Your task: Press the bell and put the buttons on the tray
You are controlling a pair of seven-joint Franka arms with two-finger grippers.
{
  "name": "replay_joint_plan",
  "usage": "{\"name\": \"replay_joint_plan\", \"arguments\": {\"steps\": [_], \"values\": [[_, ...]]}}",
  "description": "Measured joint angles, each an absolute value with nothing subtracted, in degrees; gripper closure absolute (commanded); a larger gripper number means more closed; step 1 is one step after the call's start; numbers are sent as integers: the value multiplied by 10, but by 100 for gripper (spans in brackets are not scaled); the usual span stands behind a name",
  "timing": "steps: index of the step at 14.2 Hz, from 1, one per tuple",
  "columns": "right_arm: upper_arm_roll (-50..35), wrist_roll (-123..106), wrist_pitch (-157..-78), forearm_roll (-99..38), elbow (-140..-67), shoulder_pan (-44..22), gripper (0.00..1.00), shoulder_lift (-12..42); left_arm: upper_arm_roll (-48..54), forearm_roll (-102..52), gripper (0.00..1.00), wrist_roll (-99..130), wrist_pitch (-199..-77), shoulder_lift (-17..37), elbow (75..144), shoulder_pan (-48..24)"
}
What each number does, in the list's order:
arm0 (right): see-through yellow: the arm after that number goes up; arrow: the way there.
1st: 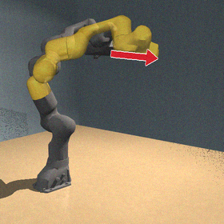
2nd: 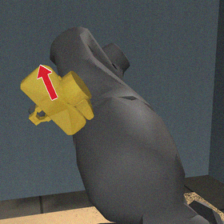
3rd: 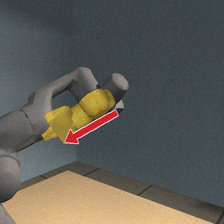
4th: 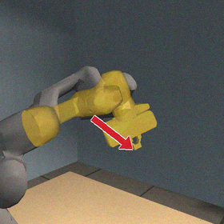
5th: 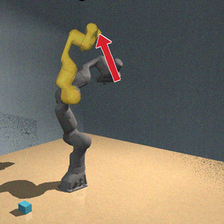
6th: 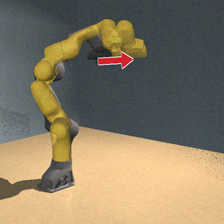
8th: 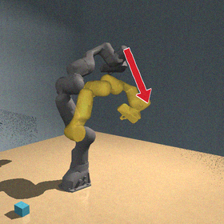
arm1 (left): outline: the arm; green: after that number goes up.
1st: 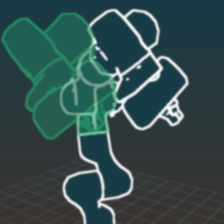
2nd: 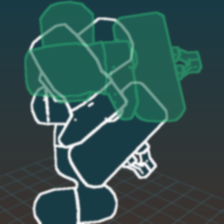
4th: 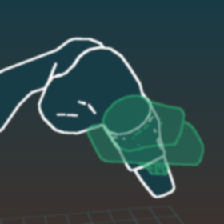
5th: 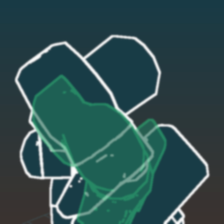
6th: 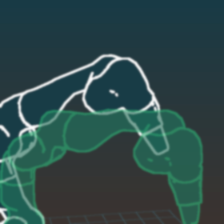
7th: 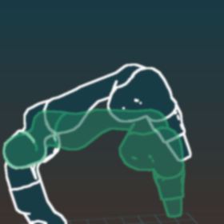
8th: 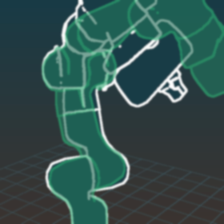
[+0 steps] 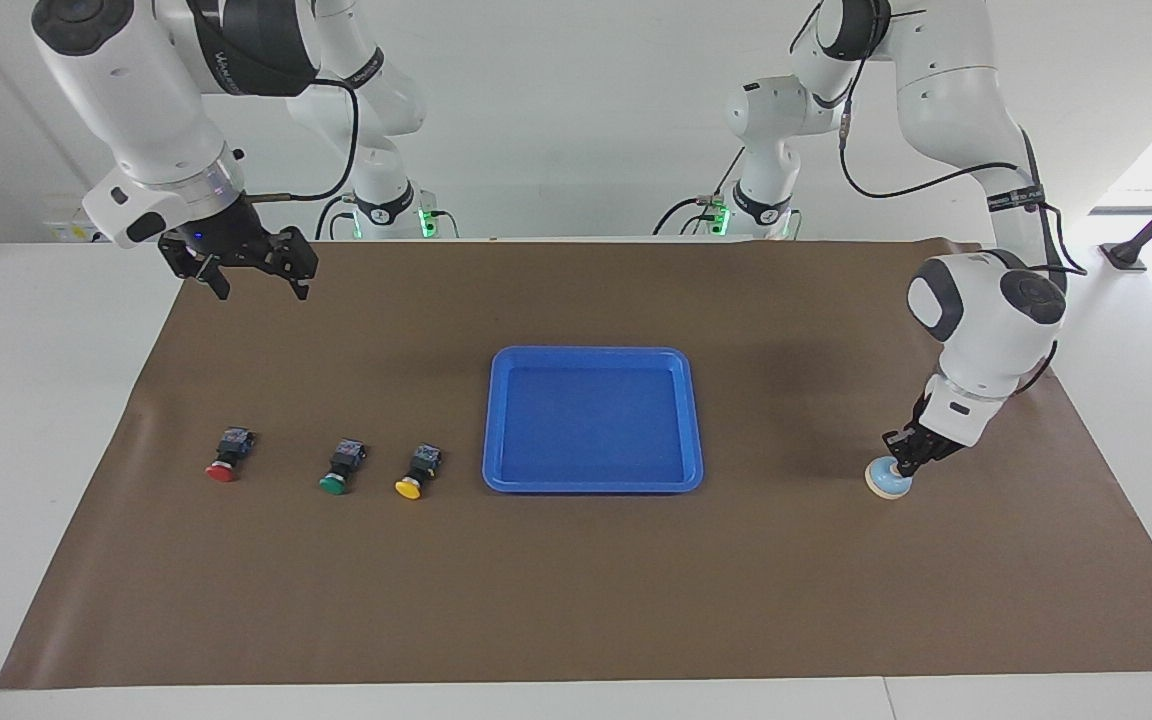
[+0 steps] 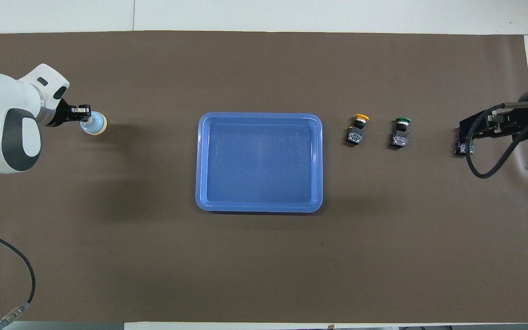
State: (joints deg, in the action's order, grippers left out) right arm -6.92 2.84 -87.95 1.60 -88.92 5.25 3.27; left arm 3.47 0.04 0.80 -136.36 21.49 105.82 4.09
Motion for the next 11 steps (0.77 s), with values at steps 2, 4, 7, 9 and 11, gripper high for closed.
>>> {"name": "replay_joint_plan", "arguments": {"steps": [2,4,7,9,11], "values": [[-69,28,-879,16,-889,53,0,33,35,0,100,8,-1366,214,1060,41],[-69,28,-879,16,-889,53,0,33,35,0,82,8,-1365,213,1060,41],[-69,28,-879,16,-889,53,0,33,35,0,43,8,-1321,202,1056,41],[-69,28,-879,16,-889,53,0,33,36,0,8,8,-1239,172,1032,41],[-69,28,-879,16,-889,53,0,33,38,0,0,9,-1157,130,1005,40]]}}
